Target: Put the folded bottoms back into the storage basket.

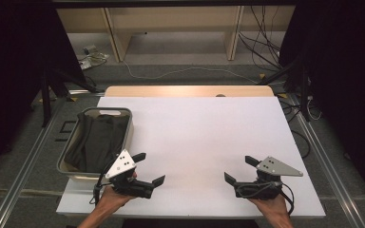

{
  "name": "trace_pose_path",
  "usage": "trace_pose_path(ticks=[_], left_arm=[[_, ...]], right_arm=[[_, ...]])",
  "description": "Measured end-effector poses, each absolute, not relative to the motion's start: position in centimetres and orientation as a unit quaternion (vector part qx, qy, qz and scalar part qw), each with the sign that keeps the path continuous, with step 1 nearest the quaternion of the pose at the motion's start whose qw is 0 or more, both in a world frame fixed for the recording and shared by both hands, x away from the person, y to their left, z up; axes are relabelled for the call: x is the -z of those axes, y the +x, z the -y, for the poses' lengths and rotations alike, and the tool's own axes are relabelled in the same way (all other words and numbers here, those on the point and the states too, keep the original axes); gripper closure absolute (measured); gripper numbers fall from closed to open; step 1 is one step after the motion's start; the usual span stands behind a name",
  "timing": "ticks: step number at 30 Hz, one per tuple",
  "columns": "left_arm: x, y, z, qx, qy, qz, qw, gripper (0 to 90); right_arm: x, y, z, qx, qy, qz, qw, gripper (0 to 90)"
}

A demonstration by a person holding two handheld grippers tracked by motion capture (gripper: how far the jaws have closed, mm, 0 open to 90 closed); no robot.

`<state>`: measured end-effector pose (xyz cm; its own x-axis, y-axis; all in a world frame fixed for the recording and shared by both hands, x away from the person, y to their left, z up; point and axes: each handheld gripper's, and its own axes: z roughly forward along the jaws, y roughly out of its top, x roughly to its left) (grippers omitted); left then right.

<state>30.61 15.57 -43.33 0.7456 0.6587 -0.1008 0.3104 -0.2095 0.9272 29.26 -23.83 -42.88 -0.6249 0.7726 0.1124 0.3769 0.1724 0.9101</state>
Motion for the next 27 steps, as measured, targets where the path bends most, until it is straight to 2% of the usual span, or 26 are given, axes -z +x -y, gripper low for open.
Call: trace_pose_path(ticks=[27], left_arm=[[43.36,30.84,-15.97,-0.172,0.759,-0.329,0.535,0.0]], right_arm=[[42.51,29.04,24.75,-0.541,0.403,-0.714,0.188,6.9]])
